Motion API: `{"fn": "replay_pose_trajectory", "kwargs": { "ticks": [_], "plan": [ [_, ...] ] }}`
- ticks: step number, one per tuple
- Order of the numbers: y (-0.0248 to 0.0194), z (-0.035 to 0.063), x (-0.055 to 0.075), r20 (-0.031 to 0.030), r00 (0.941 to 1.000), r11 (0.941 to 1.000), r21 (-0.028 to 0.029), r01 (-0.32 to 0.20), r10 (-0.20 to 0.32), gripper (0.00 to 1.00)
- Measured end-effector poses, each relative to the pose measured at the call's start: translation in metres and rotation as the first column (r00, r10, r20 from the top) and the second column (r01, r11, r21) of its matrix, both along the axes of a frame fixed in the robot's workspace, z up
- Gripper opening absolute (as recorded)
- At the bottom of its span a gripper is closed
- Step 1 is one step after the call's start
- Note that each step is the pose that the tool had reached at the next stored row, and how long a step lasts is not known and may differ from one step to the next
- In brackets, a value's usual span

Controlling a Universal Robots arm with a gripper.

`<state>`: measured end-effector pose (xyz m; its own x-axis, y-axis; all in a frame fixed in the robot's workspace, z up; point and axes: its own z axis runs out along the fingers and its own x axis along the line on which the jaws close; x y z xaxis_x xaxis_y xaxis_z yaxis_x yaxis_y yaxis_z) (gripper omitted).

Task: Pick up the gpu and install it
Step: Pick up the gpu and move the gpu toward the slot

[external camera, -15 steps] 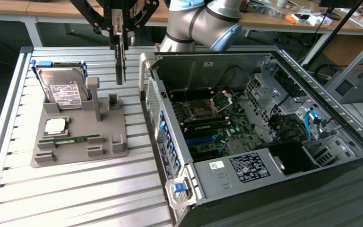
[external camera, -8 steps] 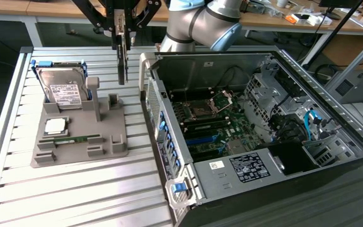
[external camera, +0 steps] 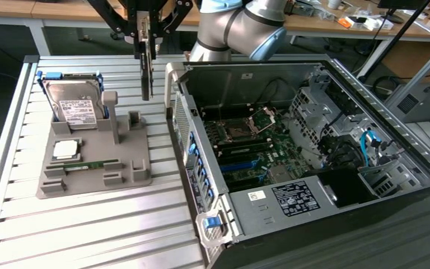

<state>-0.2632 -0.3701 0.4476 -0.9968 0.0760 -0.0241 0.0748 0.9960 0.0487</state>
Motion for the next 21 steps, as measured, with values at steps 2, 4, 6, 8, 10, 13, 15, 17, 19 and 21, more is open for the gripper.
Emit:
{"fn": "replay_pose_trajectory", "kwargs": {
  "ticks": [2,4,6,8,10,13,15,17,19,21],
  "plan": [
    [0.0000,0.0000,0.0007,0.0000,1.0000,1.0000,-0.0002,0.000,0.000,0.27],
    [-0.0001,0.0000,0.0013,0.0000,1.0000,1.0000,-0.0003,0.000,0.000,0.27],
    [-0.0001,0.0000,0.0021,0.0000,1.0000,1.0000,-0.0003,0.000,0.000,0.27],
    [-0.0001,0.0000,0.0027,0.0000,1.0000,1.0000,-0.0003,0.000,0.000,0.27],
    [-0.0001,0.0000,0.0031,0.0000,1.0000,1.0000,-0.0003,0.000,0.000,0.27],
    [-0.0001,0.0000,0.0037,0.0000,1.0000,1.0000,-0.0004,0.000,0.000,0.27],
    [-0.0001,0.0000,0.0041,0.0000,1.0000,1.0000,-0.0004,0.000,0.000,0.27],
    [-0.0001,0.0000,0.0045,0.0000,1.0000,1.0000,-0.0005,0.000,0.000,0.27],
    [-0.0001,0.0000,0.0049,0.0000,1.0000,1.0000,-0.0005,0.000,0.000,0.27],
    [-0.0001,0.0000,0.0053,-0.0001,1.0000,1.0000,-0.0007,0.000,0.000,0.27]
  ]
}}
